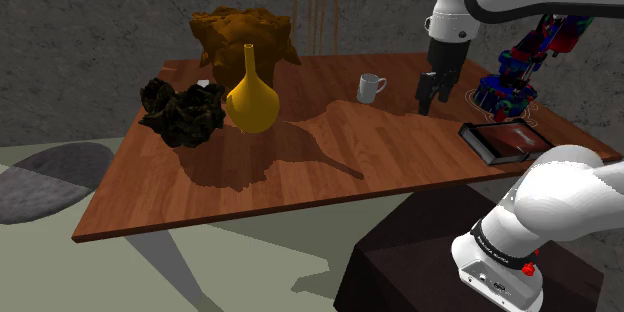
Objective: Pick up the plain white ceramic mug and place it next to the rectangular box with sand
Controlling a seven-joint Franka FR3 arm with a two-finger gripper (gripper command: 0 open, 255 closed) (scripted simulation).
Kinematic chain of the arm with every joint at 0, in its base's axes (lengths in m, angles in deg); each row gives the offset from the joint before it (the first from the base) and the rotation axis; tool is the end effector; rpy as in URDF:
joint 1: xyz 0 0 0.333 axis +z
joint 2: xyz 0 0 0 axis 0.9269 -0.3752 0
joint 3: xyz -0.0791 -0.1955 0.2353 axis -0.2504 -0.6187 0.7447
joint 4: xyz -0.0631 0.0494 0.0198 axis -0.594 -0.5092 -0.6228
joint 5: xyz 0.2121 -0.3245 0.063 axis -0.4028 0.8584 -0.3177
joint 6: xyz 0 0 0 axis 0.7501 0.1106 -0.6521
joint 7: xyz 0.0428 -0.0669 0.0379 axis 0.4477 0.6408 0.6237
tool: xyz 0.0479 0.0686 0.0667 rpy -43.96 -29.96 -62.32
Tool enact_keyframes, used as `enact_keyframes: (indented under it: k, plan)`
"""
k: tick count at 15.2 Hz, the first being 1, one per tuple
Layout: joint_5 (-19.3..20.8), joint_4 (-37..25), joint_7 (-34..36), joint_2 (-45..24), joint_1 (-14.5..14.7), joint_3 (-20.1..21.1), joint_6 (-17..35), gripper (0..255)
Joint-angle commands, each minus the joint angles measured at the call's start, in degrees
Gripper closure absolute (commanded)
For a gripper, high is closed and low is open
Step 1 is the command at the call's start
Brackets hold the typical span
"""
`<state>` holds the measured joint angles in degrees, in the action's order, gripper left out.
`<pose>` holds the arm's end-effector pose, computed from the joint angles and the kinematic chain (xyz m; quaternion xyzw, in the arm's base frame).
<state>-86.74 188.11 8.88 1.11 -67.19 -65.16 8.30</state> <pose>0.3061 0.0323 0.5364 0.9972 0.0051 -0.0746 0.0069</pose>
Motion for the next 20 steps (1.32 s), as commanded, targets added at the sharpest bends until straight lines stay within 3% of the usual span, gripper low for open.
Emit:
enact_keyframes:
  k: [1,11,20]
  plan:
    - [0.0,0.0,0.0,0.0,0.0,0.0,0.0,0]
    - [3.0,-9.9,-2.0,-21.4,-3.7,-3.6,11.1,0]
    - [3.7,-24.5,-3.5,-40.8,-6.2,-6.4,15.7,0]
